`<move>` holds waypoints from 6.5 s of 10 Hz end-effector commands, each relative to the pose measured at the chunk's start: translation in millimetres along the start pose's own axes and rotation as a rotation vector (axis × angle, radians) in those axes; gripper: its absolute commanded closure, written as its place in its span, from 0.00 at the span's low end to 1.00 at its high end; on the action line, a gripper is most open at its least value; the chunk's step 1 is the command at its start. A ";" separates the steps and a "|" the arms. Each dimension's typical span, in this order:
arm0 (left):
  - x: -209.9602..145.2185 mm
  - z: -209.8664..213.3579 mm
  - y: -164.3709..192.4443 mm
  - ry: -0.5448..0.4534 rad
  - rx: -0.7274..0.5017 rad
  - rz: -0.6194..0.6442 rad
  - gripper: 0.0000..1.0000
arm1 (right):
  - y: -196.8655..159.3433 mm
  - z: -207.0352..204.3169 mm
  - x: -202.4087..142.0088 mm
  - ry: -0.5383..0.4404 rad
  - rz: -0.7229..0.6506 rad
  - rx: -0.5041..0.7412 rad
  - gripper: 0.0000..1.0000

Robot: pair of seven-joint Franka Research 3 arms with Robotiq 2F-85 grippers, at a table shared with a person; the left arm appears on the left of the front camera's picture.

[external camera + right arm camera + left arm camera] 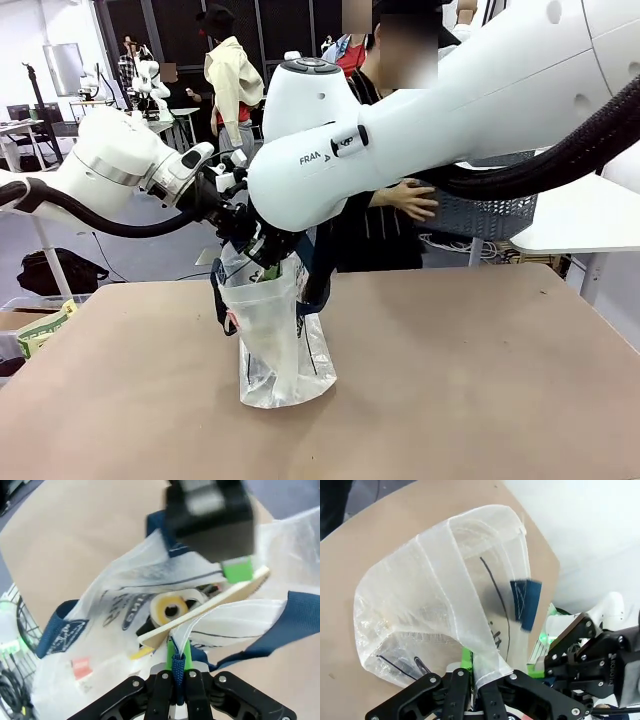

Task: Transfer purchased items from the store into the shopping bag.
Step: Move the Reusable shopping bag to the right side of the table.

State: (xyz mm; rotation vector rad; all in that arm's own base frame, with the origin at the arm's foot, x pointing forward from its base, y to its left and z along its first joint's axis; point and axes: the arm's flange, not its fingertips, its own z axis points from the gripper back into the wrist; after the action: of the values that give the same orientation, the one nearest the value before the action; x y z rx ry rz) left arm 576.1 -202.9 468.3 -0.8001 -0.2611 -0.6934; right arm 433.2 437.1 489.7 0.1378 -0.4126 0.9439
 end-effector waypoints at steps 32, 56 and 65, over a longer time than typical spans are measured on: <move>31.1 -6.0 17.0 0.002 -0.418 -0.295 0.07 | 27.3 -46.5 37.6 0.094 0.267 0.147 1.00; 59.8 -30.3 3.2 0.148 -0.100 -0.131 1.00 | 37.6 -39.8 26.9 0.051 0.261 0.101 1.00; 62.3 -33.6 1.6 0.157 -0.102 -0.131 1.00 | 33.4 -8.2 3.6 0.042 0.157 0.097 0.22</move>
State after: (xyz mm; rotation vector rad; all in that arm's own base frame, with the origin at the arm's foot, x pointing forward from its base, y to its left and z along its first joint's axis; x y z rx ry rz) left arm 618.8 -254.5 472.0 -0.8435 -0.1575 -0.8963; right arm 421.0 477.2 483.9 0.1557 -0.3543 1.1501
